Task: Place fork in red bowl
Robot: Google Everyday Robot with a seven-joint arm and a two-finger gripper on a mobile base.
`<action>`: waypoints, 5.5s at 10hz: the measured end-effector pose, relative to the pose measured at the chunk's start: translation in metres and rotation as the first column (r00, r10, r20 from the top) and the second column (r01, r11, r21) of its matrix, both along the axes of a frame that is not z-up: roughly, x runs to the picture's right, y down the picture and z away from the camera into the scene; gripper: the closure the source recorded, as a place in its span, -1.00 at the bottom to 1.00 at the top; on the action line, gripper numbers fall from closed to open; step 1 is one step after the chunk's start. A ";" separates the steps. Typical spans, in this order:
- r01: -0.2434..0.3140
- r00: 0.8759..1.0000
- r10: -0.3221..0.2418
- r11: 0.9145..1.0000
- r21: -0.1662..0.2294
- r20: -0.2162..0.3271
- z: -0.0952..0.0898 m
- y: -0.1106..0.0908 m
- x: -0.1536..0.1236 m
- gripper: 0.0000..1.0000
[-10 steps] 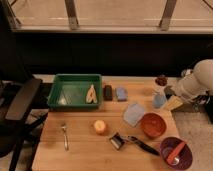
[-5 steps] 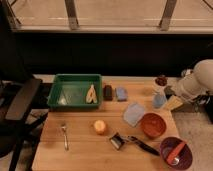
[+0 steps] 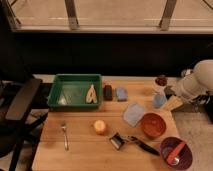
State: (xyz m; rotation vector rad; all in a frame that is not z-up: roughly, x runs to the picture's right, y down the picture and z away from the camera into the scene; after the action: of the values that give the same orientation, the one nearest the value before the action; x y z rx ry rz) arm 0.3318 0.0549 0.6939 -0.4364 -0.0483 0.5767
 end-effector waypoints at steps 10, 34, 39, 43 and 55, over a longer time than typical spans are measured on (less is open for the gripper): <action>0.164 0.973 -0.167 0.986 0.032 0.159 -0.009 -0.046 -0.085 -0.42; 0.713 0.314 -0.717 0.611 0.344 0.623 -0.042 0.013 -0.434 -0.42; 0.763 0.167 -0.724 0.525 0.377 0.669 -0.013 0.027 -0.500 -0.42; 0.764 0.202 -0.681 0.560 0.322 0.704 0.024 0.044 -0.496 -0.42; 0.784 0.199 -0.670 0.546 0.294 0.715 0.053 0.069 -0.528 -0.42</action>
State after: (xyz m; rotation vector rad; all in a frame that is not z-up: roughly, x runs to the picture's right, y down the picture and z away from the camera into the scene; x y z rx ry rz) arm -0.1962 0.1243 0.7470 -0.7597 -0.6224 -0.6617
